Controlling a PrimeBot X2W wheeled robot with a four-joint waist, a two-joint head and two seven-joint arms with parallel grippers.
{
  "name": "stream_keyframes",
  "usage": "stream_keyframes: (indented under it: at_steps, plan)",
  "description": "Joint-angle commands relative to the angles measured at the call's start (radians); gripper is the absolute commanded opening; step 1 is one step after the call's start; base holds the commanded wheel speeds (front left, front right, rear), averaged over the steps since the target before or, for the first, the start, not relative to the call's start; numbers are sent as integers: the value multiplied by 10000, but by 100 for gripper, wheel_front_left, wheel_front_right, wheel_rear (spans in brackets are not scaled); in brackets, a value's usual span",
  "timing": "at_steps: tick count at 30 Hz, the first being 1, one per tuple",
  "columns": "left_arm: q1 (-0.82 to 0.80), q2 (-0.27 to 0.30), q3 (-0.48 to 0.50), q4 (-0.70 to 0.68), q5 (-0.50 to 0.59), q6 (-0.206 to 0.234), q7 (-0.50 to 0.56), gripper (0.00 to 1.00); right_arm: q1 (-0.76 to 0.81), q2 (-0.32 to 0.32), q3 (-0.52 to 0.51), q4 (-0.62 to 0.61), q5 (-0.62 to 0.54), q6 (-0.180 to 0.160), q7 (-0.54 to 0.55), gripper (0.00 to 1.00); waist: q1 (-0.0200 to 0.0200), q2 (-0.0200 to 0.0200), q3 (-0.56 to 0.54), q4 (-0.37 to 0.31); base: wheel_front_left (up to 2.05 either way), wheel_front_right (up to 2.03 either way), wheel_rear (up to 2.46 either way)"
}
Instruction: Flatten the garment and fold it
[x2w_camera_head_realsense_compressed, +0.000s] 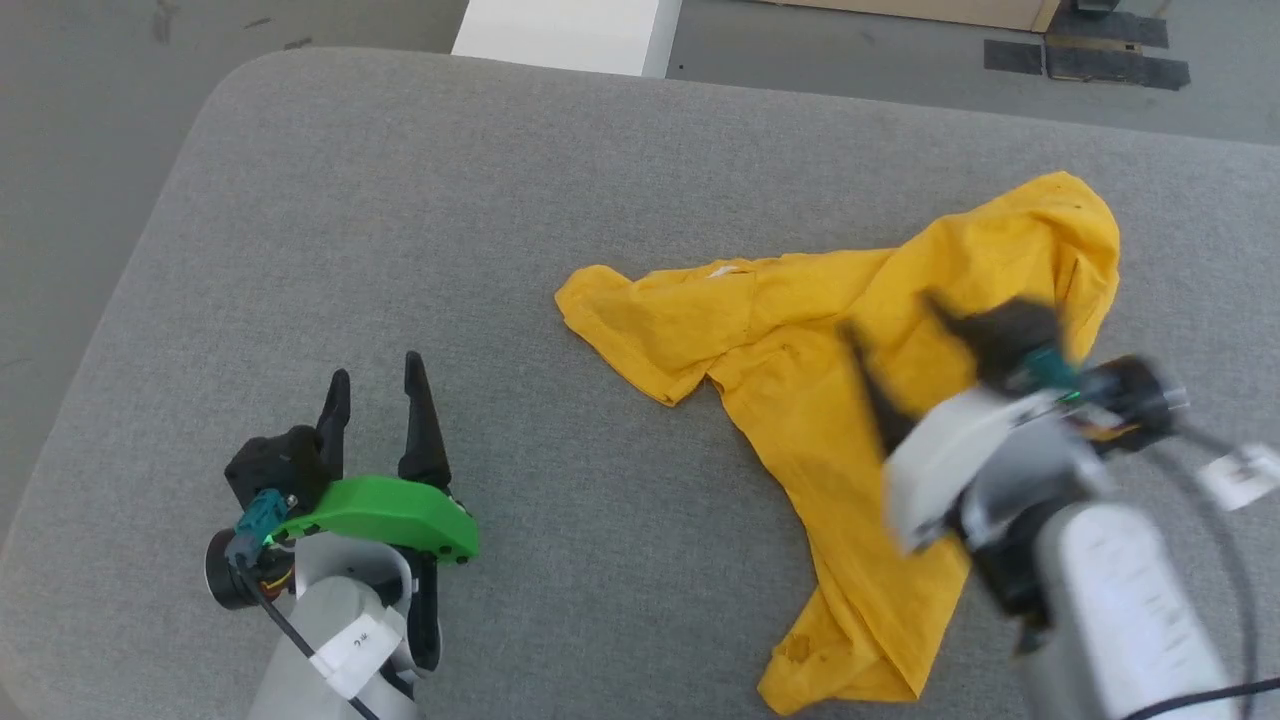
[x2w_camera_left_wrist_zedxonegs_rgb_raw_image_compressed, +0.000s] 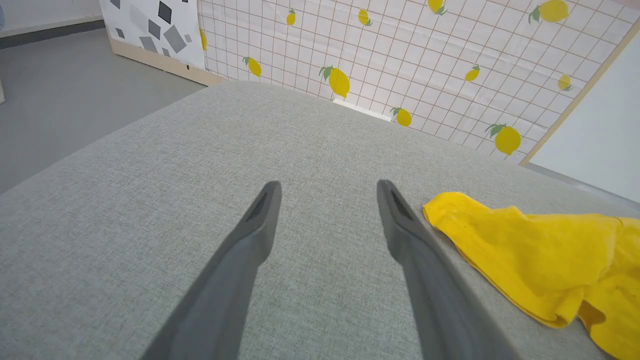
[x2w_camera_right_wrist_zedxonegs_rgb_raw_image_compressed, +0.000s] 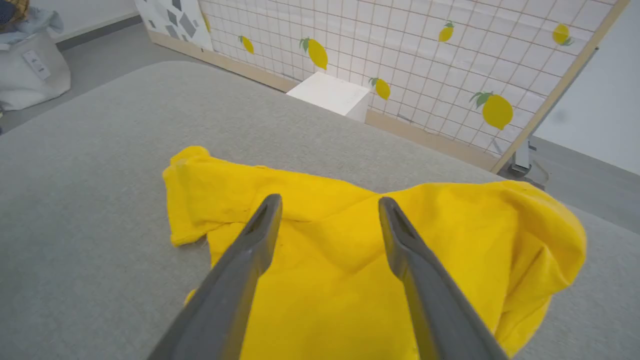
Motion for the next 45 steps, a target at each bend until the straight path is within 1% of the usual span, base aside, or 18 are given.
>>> stream_keyframes:
  at_steps: [1, 4, 7, 14, 17, 18, 19, 20, 22, 24, 27, 29, 32, 34, 36, 38, 40, 45]
  plan:
    - [7, -28, 43, 7, 35, -68, -47, 100, 303, 70, 602, -170, 151, -13, -17, 100, 0, 0, 23, -17, 0, 0, 0]
    - [-12, -28, 34, -44, 5, -52, -47, 100, 506, 62, 1669, -127, 175, -13, 211, 100, 0, 0, 85, -6, 0, 0, 0]
    - [-115, -28, -54, -87, -71, -44, -47, 100, 412, -4, 2259, 478, -93, -13, 538, 100, 0, 0, 220, 94, 0, 0, 0]
    - [-253, -29, -300, -135, -303, -46, -47, 100, -352, 71, 2470, 2359, -662, -13, 1428, 100, 0, 0, 547, 402, 0, 0, 0]
    - [-245, -29, -395, -173, -397, 17, -47, 100, -547, 68, 2480, 3197, -738, -13, 2198, 99, 0, 0, 612, 506, 0, 0, 0]
    - [-232, -29, -407, -176, -415, 32, -47, 100, -576, 73, 2441, 3355, -696, -13, 2419, 48, 0, 0, 619, 520, 0, 0, 0]
    - [-220, -29, -416, -178, -431, 44, -47, 100, -608, 76, 2423, 3449, -640, -13, 2587, 15, 0, 0, 620, 528, 0, 0, 0]
    - [-207, -29, -412, -180, -438, 55, -47, 100, -623, 81, 2399, 3446, -556, -13, 2611, 0, 0, 0, 606, 520, 0, 0, 0]
    - [-150, -29, -362, -177, -427, 84, -47, 100, -626, 100, 2292, 3265, -320, -13, 2449, 0, 0, 0, 532, 450, 0, 0, 0]
    - [-64, -29, -315, -148, -382, 100, -47, 100, -505, 141, 1858, 2773, -7, -13, 1941, 0, 0, 0, 365, 342, 0, 0, 0]
    - [53, -29, -225, -66, -269, 59, -47, 100, 71, 233, 582, 1502, 468, -13, 1147, 0, 0, 0, 29, 126, 0, 0, 0]
    - [150, -23, -151, -5, -185, 6, -47, 100, 665, 283, -562, 445, 583, -13, 867, 0, 0, 0, -209, -82, 0, 0, 0]
    - [289, 35, -8, 71, -72, -71, -47, 100, 1697, 328, -2683, -1097, 564, -13, 700, 0, 0, 0, -478, -512, 0, 0, 0]
    - [351, 59, 38, 87, -16, -109, -47, 100, 2288, 334, -4074, -1597, 926, -13, 666, 0, 0, 0, -600, -784, 0, 0, 0]
    - [367, 92, 59, 96, 47, -138, -47, 100, 2817, 336, -5306, -1670, 1031, -13, 783, 0, 0, 0, -668, -1048, 0, 0, 0]
    - [328, 123, 80, 96, 92, -169, -47, 100, 3213, 337, -6317, -1362, 1245, -13, 903, 0, 0, 0, -697, -1279, 0, 0, 0]
    - [265, 168, 126, 143, 106, -216, -47, 100, 3522, 338, -6994, -854, 1295, -13, 1152, 0, 0, 0, -711, -1500, 0, 0, 0]
    - [244, 197, 128, 149, 179, -216, -47, 100, 4328, 339, -7718, 516, 1370, -13, 2220, 0, 0, 0, -724, -1871, 0, 0, 0]
